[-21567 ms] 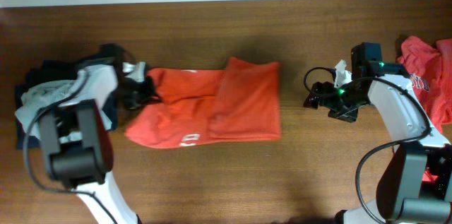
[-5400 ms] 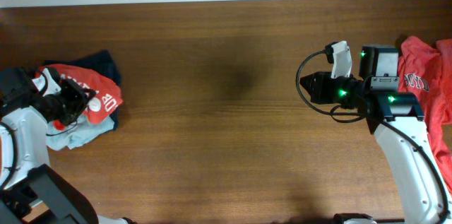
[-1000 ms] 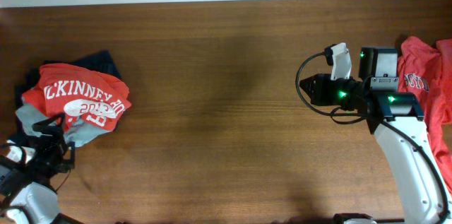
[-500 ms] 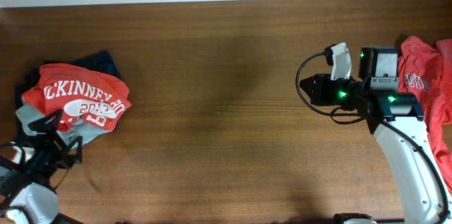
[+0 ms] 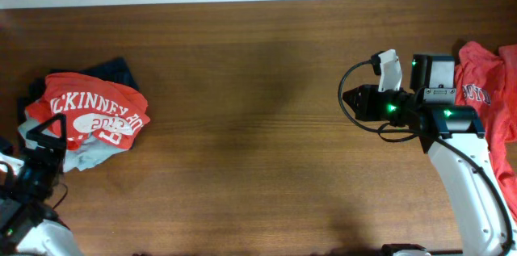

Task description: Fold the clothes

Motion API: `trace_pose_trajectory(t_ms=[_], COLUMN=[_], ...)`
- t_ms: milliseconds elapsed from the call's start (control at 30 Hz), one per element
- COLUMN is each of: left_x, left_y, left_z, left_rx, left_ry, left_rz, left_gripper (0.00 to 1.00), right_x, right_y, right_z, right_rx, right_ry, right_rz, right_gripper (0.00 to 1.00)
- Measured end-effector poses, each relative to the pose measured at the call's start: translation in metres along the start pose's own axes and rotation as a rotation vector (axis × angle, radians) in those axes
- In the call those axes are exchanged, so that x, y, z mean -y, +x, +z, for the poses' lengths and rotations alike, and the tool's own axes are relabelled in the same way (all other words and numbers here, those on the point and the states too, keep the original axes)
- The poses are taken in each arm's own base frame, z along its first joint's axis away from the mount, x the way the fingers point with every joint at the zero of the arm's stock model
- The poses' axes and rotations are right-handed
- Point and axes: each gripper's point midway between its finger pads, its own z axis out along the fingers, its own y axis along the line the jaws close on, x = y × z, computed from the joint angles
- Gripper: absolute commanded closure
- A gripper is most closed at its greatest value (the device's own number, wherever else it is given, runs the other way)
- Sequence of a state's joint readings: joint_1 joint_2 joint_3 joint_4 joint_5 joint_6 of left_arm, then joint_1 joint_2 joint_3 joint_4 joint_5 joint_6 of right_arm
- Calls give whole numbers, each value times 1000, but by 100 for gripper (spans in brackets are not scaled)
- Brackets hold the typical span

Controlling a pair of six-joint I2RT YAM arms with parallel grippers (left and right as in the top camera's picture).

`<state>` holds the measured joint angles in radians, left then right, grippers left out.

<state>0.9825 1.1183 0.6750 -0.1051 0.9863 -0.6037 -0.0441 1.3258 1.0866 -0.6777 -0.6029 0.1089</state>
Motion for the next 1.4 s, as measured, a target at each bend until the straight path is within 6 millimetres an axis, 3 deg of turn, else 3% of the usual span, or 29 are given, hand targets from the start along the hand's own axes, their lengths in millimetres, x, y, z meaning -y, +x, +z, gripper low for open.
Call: trace_pose_trajectory(t_ms=[300,467,600,667,867,967,1100,1400], left_x=[47,79,91,80,6,-28,-52,-94], left_y=[-10,-15,-15,-9,5,1,0,2], left_z=[-10,-16,-14,-13,-26,-29,-28,15], left_rx=[-41,-92,-113,-144,-275,-290,-317,-427], left_ry=[-22,-196,-384,-498,-881,-1011,-1066,-1048], left_rz=[273,484,641,665,527,420,347,399], left_gripper=[1,1,1,1,1,1,1,7], right_x=[0,0,0,0,0,1,1,1], right_y=[0,0,0,0,4,5,5,5], right_z=[0,0,0,0,0,0,0,0], right_rx=[1,0,0,0,-16,-21,-21,-20], right_ry=[0,0,0,0,2,2,2,5], right_rz=[0,0,0,0,11,14,14,14], right_gripper=[91,91,91,91,91,91,91,91])
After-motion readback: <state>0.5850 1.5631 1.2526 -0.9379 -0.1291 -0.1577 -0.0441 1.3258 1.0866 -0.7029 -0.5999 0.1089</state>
